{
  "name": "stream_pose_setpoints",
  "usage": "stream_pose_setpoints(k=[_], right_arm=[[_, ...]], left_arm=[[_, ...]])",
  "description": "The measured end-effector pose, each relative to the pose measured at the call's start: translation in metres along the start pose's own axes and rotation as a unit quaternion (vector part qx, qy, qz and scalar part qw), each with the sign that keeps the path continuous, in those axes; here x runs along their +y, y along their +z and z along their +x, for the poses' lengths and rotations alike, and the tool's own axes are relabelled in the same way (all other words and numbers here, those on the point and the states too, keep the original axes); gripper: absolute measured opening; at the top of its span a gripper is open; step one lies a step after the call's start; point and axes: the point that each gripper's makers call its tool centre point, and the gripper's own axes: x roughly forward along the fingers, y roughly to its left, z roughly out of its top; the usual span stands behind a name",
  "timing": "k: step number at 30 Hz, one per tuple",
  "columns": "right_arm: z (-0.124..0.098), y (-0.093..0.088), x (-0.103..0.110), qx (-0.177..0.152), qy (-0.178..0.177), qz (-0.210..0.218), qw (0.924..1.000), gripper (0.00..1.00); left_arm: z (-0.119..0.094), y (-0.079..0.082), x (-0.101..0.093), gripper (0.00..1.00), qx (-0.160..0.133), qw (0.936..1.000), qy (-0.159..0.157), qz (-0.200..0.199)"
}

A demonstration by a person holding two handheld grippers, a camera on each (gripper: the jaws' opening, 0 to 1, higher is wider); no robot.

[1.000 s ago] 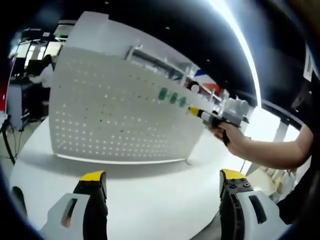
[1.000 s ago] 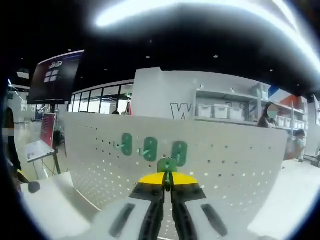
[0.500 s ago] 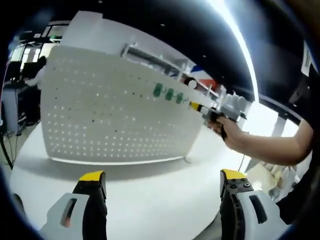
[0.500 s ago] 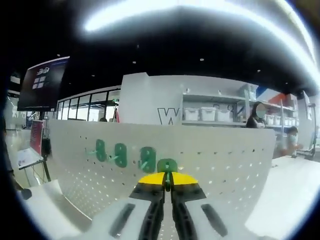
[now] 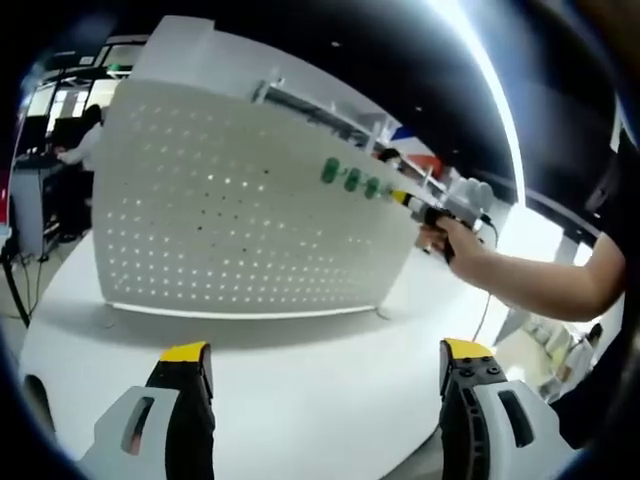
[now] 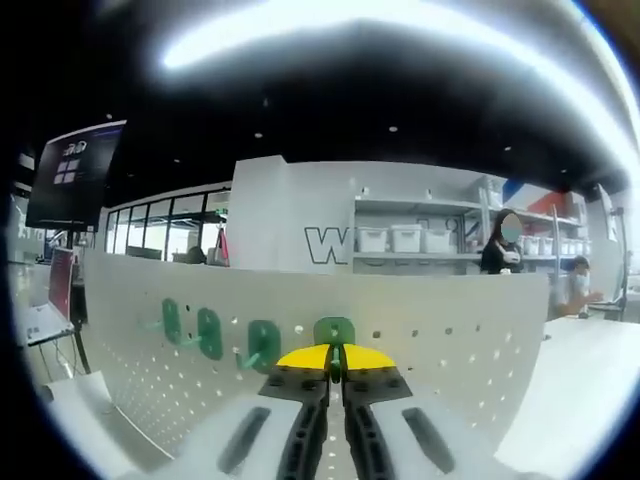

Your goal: Insert the hook assembly into the mounting plate slot until the hook locks in place.

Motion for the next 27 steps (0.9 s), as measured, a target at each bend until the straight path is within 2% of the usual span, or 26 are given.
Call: stream_pose_setpoints(k=[11,17,27], right_arm=[[0.003,0.0,0.0,-0.003,-0.002,-0.003,1.0,0.0],[0.004,-0.009,-0.003,0.002,-0.004,0.003,1.0,0.0],[0.007,-0.011,-0.002,0.001,-0.01,-0.001,1.0,0.0]], left_arm=[[0.002,0.0,0.002,0.94,0.0,1.0,0.0,-0.003],[0.002,0.002,0.003,0.94,0.0,1.0,0.002,0.0],[0.002,-0.002,0.003,0.94,0.005,1.0,0.003,0.001]])
